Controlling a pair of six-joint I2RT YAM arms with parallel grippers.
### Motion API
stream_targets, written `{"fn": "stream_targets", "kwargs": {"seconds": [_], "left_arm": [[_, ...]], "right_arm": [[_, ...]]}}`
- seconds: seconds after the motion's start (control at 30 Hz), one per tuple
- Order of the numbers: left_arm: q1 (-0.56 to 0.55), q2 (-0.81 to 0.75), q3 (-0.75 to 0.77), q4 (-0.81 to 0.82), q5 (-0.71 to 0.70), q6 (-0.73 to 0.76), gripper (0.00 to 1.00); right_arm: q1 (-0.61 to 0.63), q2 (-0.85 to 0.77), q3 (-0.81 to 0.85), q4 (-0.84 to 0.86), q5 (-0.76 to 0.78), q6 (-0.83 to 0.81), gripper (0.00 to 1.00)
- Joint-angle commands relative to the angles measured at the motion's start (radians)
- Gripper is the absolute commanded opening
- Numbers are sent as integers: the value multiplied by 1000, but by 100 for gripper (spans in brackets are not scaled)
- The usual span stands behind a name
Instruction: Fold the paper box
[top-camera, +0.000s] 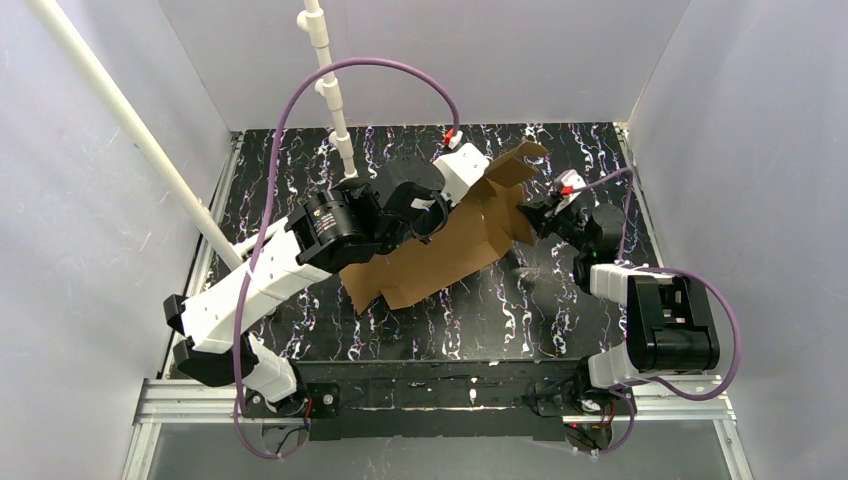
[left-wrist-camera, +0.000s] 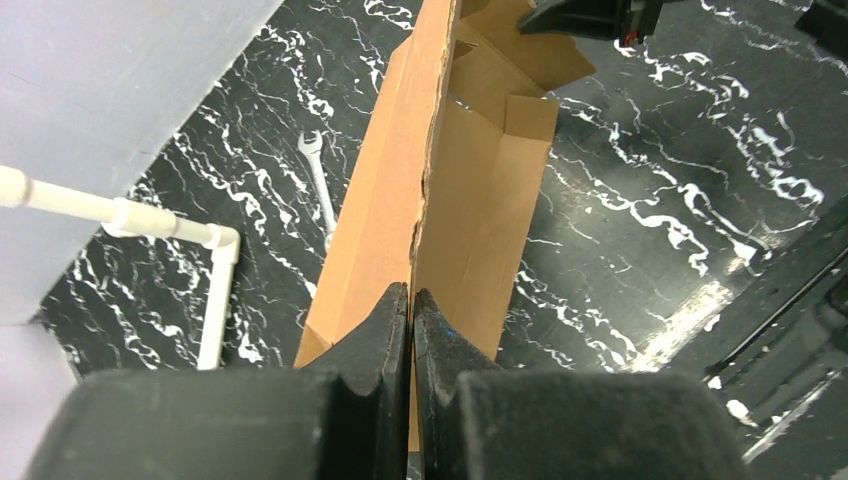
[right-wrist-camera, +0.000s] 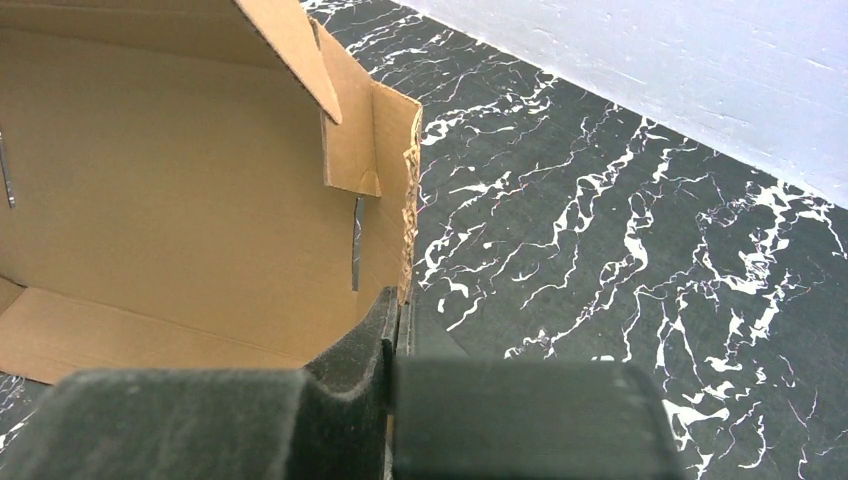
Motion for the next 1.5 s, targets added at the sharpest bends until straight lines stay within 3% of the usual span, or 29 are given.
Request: {"fn": "stream_targets", "kwargs": {"seconds": [0.0, 0.37, 0.87, 1.3, 1.47], "left_arm": [[3, 0, 27, -26, -62, -155, 0], [3, 65, 141, -78, -76, -145, 0], [-11, 123, 202, -185, 60, -122, 0], [-14, 99, 161, -217, 86, -74, 0], [-13, 102, 161, -217, 95, -67, 0]], "right_arm": [[10, -10, -34, 134, 6, -7, 1], [47, -33, -70, 156, 18, -23, 1], [95, -69, -94, 54, -59, -105, 2], [54, -104, -9, -219, -235, -213, 26], [32, -130, 41, -418, -313, -321, 32]]}}
